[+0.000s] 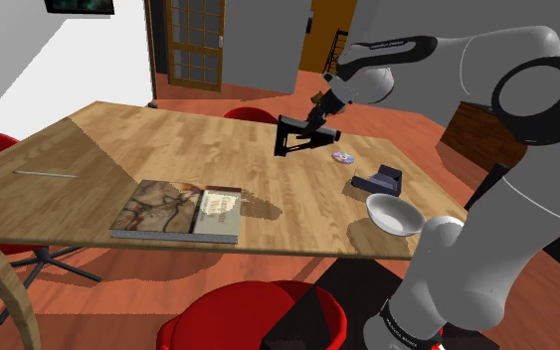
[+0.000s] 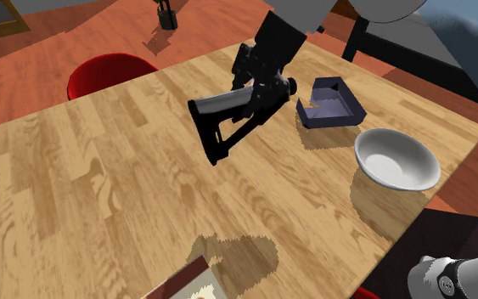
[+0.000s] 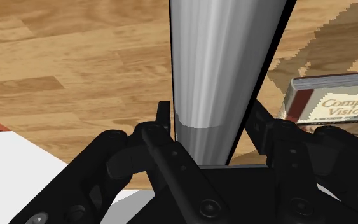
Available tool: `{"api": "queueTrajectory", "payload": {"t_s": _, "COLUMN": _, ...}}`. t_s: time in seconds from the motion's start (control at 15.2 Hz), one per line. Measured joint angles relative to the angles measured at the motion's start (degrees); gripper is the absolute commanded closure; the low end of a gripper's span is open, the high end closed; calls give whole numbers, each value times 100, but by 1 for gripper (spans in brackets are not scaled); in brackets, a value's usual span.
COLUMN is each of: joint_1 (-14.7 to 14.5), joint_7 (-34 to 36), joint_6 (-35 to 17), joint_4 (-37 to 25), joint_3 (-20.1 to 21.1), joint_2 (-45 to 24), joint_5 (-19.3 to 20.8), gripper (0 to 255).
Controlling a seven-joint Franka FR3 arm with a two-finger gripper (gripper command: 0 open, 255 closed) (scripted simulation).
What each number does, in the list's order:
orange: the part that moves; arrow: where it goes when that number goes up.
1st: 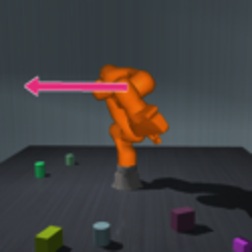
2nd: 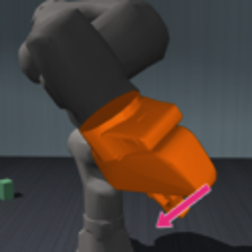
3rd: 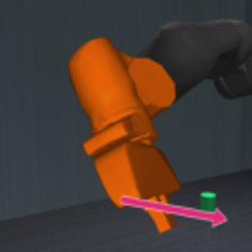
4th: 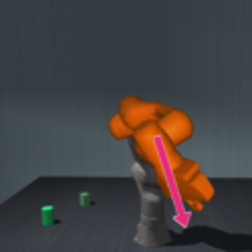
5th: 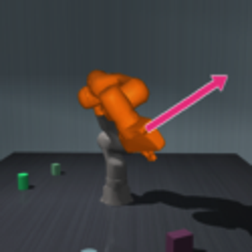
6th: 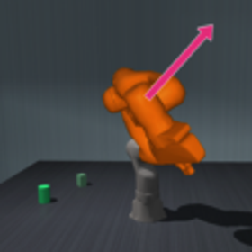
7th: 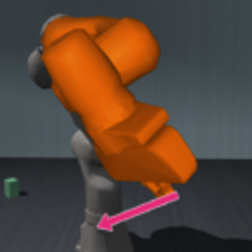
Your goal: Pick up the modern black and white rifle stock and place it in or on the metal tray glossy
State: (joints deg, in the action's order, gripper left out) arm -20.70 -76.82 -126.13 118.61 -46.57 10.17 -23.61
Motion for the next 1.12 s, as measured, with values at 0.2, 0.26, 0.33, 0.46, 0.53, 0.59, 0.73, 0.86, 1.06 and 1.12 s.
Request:
{"api": "queueTrajectory", "payload": {"t_s": 0.2, "joint_1": 202, "joint_7": -218, "joint_6": 228, "joint_4": 59, "joint_3": -181, "joint_2": 255, "joint_5": 197, "gripper": 255}}
{"api": "queueTrajectory", "payload": {"t_s": 0.26, "joint_1": 247, "joint_7": -291, "joint_6": 305, "joint_4": 39, "joint_3": -245, "joint_2": 288, "joint_5": 225, "gripper": 255}}
{"api": "queueTrajectory", "payload": {"t_s": 0.33, "joint_1": 302, "joint_7": -388, "joint_6": 416, "joint_4": -2, "joint_3": -332, "joint_2": 321, "joint_5": 256, "gripper": 255}}
{"api": "queueTrajectory", "payload": {"t_s": 0.46, "joint_1": 378, "joint_7": -611, "joint_6": 607, "joint_4": -102, "joint_3": -530, "joint_2": 317, "joint_5": 258, "gripper": 255}}
{"api": "queueTrajectory", "payload": {"t_s": 0.53, "joint_1": 418, "joint_7": -731, "joint_6": 724, "joint_4": -172, "joint_3": -644, "joint_2": 309, "joint_5": 259, "gripper": 255}}
{"api": "queueTrajectory", "payload": {"t_s": 0.59, "joint_1": 495, "joint_7": -800, "joint_6": 797, "joint_4": -147, "joint_3": -692, "joint_2": 402, "joint_5": 337, "gripper": 255}}
{"api": "queueTrajectory", "payload": {"t_s": 0.73, "joint_1": 605, "joint_7": -933, "joint_6": 979, "joint_4": -196, "joint_3": -814, "joint_2": 503, "joint_5": 438, "gripper": 255}}
{"api": "queueTrajectory", "payload": {"t_s": 0.86, "joint_1": 645, "joint_7": -1207, "joint_6": 1259, "joint_4": -412, "joint_3": -1108, "joint_2": 428, "joint_5": 403, "gripper": 255}}
{"api": "queueTrajectory", "payload": {"t_s": 1.06, "joint_1": 702, "joint_7": -1543, "joint_6": 1588, "joint_4": -633, "joint_3": -1468, "joint_2": 364, "joint_5": 382, "gripper": 255}}
{"api": "queueTrajectory", "payload": {"t_s": 1.12, "joint_1": 666, "joint_7": -1737, "joint_6": 1683, "joint_4": -722, "joint_3": -1687, "joint_2": 237, "joint_5": 285, "gripper": 255}}
